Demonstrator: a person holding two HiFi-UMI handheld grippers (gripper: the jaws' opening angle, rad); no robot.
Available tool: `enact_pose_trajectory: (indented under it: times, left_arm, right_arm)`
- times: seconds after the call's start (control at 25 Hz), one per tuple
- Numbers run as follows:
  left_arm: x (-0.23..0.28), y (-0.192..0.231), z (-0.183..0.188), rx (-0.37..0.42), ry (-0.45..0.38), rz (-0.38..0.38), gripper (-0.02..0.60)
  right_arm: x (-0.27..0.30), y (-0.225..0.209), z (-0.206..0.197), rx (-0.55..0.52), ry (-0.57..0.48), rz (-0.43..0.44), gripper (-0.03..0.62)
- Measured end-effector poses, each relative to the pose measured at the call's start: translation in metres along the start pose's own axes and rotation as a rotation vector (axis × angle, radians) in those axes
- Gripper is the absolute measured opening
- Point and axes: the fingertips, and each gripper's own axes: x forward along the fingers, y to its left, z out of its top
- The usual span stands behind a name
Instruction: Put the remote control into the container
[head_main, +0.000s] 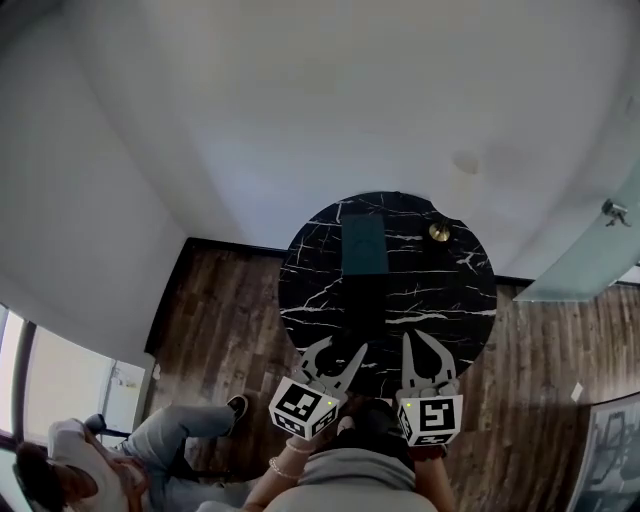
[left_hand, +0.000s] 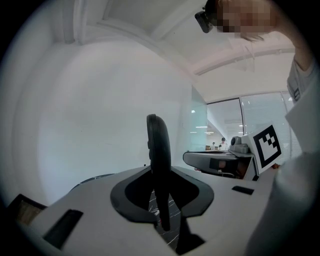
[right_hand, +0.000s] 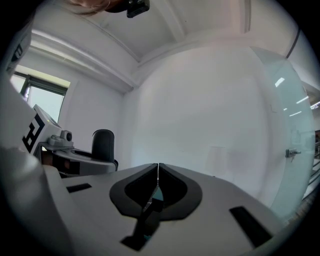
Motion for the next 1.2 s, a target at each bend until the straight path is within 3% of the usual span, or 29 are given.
enact_pose_trajectory:
  times: [0.36, 0.76, 1.0, 1.2]
  left_arm:
    - [0.048, 0.023, 0.01, -0.021, -0.003, 0.078, 0.074]
    - [0.096, 0.028, 0.014, -0.035, 0.009, 0.129, 0.074]
    - [0.109, 0.04, -0.004, -0.016, 0.083, 0.192, 0.074]
    - [0.113, 0.052, -0.018, -0.07, 0.095, 0.226, 0.074]
  right_arm:
    - [0.043, -0.039, 0.004, 0.012, -0.006, 0.092, 0.014]
    - [0.074, -0.086, 0.0, 0.015, 0.01, 0.12, 0.014]
    - [0.086, -0.096, -0.001, -0.016, 0.014, 0.159, 0.014]
    - [0.09, -0.101, -0.003, -0.029, 0.01, 0.186, 0.014]
